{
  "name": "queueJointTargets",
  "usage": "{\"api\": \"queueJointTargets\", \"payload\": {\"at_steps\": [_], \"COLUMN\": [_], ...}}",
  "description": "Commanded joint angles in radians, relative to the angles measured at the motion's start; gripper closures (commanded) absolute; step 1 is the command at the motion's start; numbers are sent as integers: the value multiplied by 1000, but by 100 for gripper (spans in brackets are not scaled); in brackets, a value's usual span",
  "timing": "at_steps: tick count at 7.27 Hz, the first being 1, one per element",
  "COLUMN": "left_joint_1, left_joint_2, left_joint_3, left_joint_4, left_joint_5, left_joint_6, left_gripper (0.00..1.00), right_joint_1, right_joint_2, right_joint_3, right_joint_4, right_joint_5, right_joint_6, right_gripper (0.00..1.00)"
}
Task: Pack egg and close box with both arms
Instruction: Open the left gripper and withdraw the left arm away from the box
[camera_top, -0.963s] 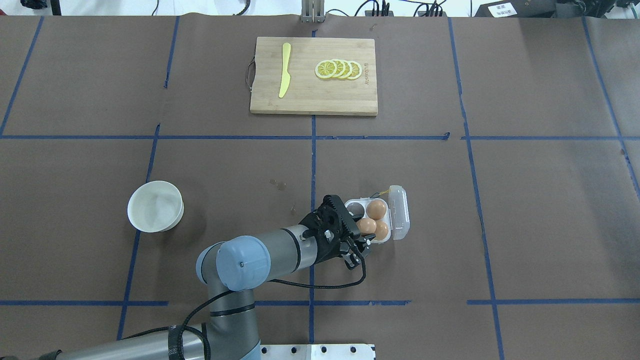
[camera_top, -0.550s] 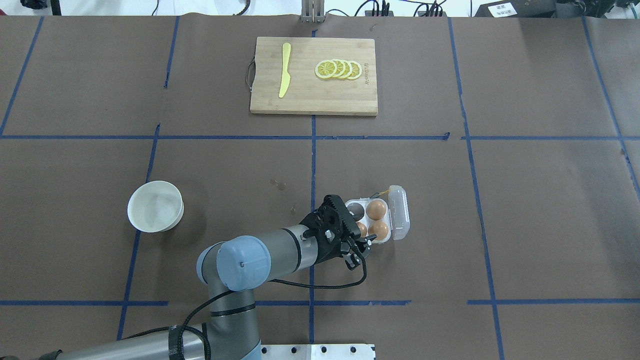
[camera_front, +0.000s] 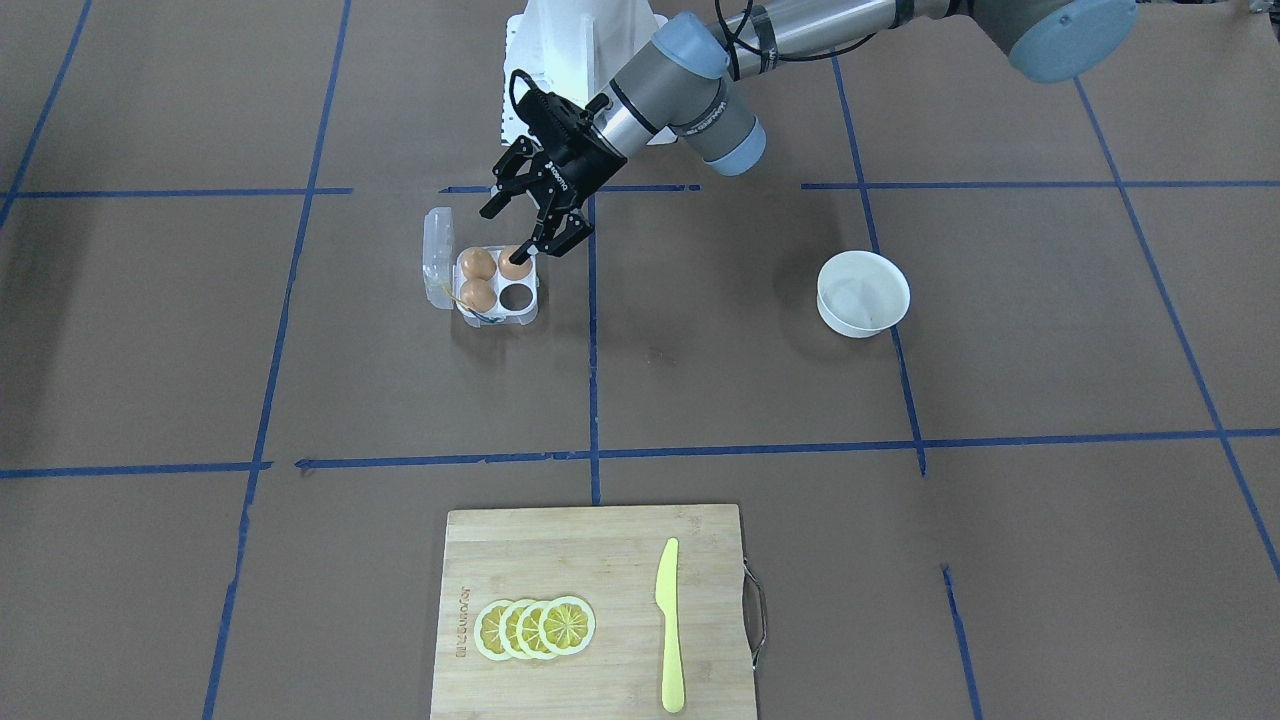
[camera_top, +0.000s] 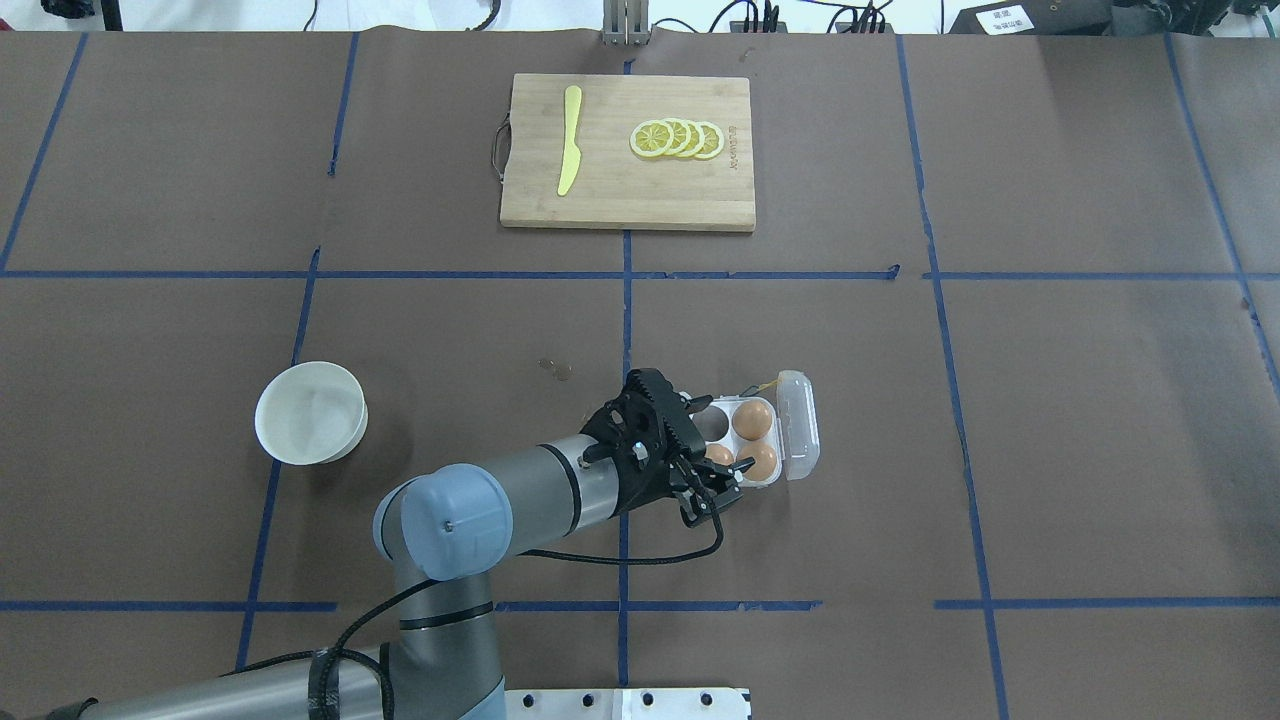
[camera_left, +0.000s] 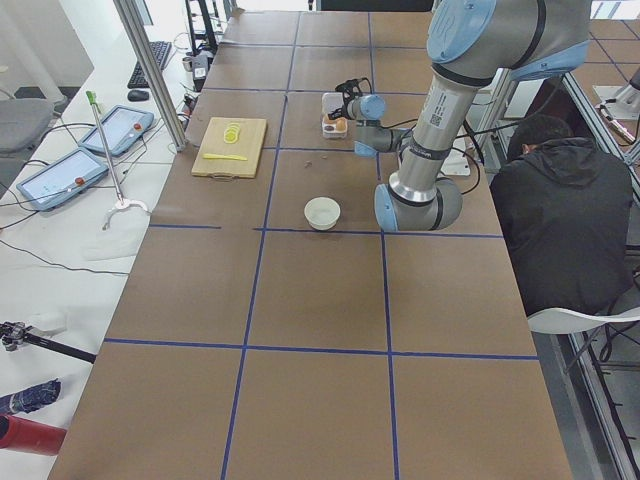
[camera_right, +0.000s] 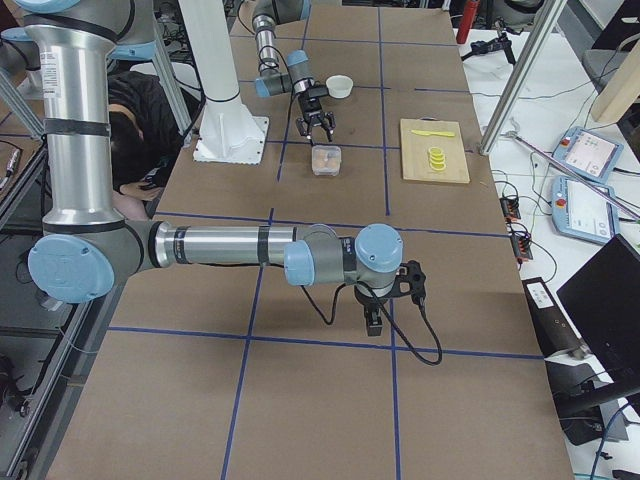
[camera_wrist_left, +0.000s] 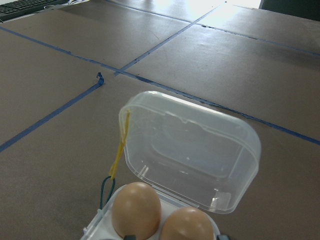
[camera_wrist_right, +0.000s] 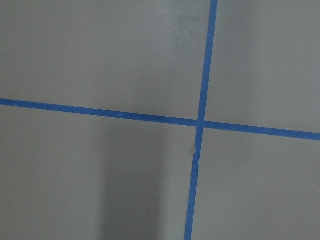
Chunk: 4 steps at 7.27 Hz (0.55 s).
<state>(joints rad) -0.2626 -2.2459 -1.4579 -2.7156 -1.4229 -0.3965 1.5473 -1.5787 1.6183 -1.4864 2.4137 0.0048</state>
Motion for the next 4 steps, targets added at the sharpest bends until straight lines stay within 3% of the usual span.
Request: {"api": "queueJointTargets", "payload": {"at_steps": [1,2,4], "left_joint_1": [-45,-91,-209], "left_joint_2": [28,66,146], "left_joint_3": [-53,-82,-209], "left_joint_4": [10,28,269], "left_joint_5": [3,-111,-320], "left_joint_6": [-7,-48,-71], "left_gripper": [8,8,7], "right_joint_1": [0,0,0], "right_joint_2": [-6,-7,-15], "right_joint_3": [0,0,0], "right_joint_4": [0,0,0], "right_joint_5": [1,1,1], "right_joint_6": [0,-2,-5], "right_gripper": [0,0,0]}}
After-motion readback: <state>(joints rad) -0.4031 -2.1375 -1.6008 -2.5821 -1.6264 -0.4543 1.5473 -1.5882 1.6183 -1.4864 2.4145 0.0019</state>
